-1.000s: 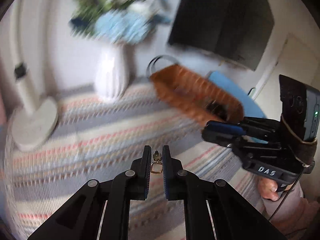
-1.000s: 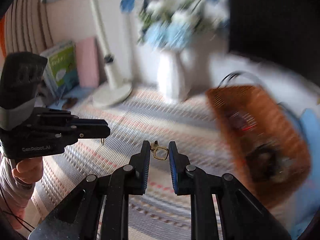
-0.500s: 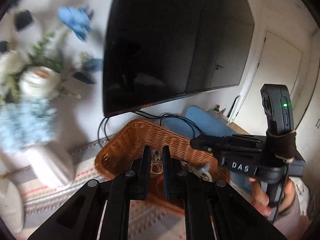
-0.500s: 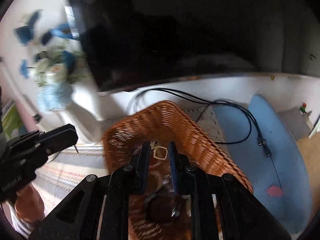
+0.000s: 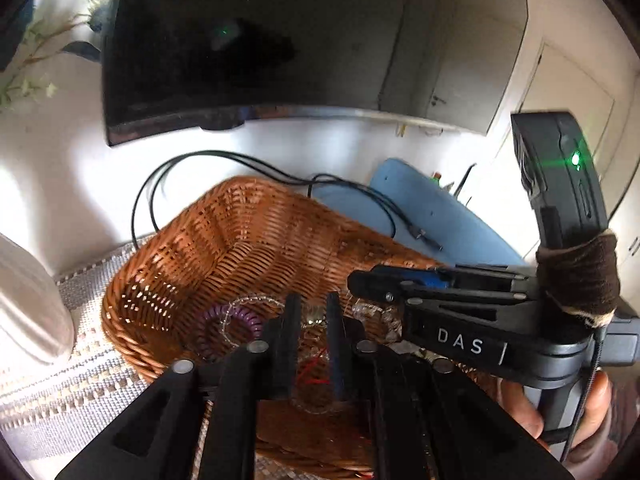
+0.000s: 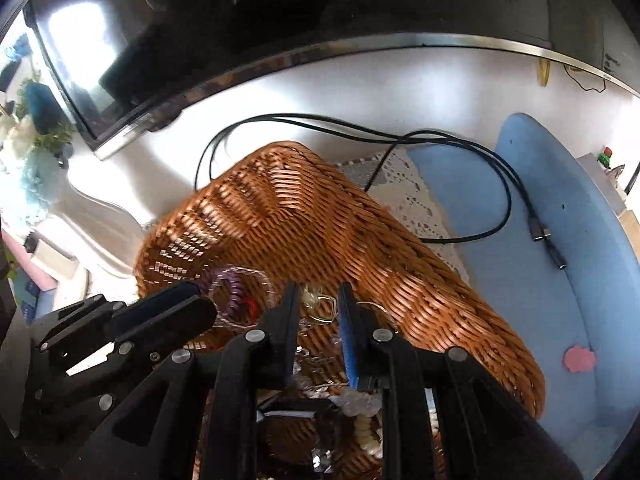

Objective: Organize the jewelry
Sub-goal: 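Open the left gripper to drop the earring while the right gripper drops its earring into the basket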

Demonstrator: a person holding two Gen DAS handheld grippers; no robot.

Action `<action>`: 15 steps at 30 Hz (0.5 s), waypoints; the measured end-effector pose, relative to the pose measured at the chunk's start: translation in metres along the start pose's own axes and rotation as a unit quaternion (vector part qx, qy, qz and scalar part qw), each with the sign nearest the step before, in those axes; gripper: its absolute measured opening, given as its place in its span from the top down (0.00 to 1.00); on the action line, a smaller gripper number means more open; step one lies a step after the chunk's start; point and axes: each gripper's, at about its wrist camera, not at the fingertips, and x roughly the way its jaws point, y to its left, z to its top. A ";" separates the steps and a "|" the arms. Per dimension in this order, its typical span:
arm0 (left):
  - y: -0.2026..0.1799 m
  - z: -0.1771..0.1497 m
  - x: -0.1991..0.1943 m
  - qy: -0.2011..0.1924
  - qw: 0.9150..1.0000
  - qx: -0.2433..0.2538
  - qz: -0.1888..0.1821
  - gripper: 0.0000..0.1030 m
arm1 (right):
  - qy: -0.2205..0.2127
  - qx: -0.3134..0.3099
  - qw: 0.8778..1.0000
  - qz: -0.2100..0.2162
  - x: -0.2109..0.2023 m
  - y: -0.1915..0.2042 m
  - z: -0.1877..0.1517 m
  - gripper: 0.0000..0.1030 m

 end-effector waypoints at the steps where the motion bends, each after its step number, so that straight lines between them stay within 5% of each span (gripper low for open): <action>1: -0.002 0.000 -0.007 -0.006 1.000 0.000 0.006 0.65 | -0.005 0.001 1.000 0.002 -0.006 0.002 0.001 0.77; 9: -0.025 -0.019 -0.094 -0.051 0.998 0.027 0.039 0.59 | -0.064 -0.001 0.998 0.000 -0.084 0.024 -0.022 0.63; 15: -0.063 -0.044 -0.196 -0.128 0.989 0.054 0.048 0.53 | -0.143 -0.034 0.989 -0.009 -0.177 0.070 -0.063 0.55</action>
